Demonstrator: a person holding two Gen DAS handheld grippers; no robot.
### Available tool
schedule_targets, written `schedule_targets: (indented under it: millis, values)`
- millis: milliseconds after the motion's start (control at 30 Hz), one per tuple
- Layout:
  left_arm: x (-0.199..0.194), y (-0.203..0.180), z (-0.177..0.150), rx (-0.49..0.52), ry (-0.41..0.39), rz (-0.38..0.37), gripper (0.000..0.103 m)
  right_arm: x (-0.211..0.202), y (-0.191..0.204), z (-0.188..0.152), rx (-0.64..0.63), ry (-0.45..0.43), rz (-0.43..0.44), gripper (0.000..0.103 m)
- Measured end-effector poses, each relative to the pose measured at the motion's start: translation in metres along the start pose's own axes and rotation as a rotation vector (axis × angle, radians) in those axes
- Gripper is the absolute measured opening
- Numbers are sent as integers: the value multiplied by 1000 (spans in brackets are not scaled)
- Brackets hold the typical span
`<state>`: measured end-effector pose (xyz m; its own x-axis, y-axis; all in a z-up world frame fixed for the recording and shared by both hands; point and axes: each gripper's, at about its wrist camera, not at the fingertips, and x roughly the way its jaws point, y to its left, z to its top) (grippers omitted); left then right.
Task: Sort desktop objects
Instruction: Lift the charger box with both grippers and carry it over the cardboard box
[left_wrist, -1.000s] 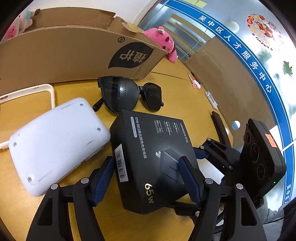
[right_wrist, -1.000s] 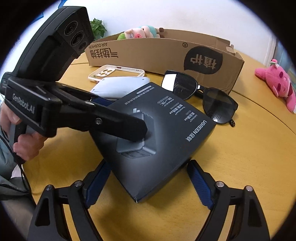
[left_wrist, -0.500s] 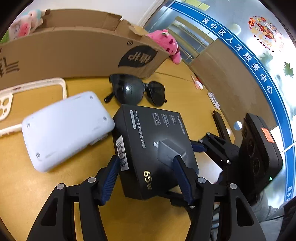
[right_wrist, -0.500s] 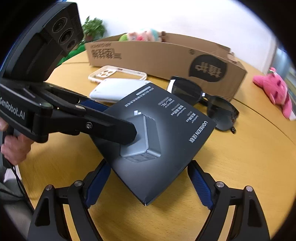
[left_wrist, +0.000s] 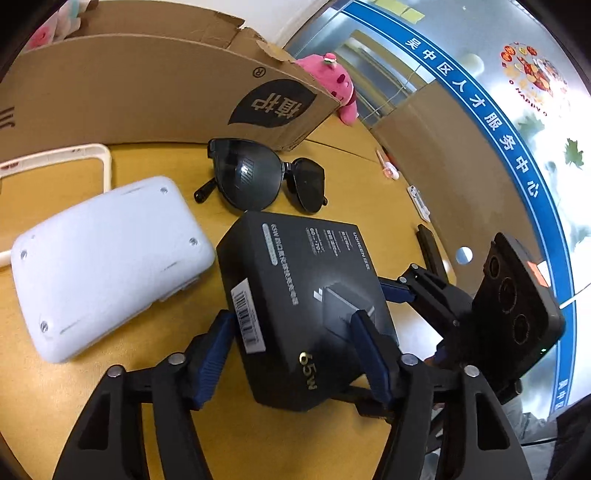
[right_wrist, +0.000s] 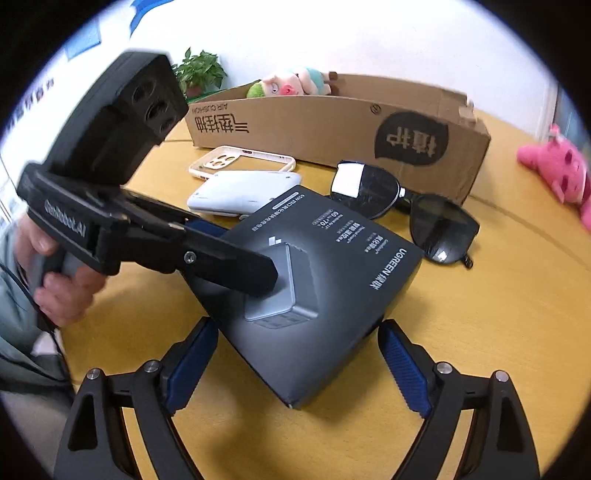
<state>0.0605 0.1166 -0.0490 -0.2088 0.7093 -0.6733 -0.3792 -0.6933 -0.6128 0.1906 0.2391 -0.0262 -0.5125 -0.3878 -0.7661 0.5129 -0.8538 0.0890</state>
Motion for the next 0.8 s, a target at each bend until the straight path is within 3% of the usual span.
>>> schedule_targets:
  millis: [167, 367, 800]
  values:
    - [-12, -6, -1, -8, -4, 13, 59, -7, 8, 2, 14, -44, -23, 88]
    - [-43, -12, -1, -8, -73, 8, 59, -25, 24, 20, -30, -99, -46, 88]
    - [-149, -15, 33, 50, -276, 71, 59, -57, 72, 111, -231, -248, -79, 88]
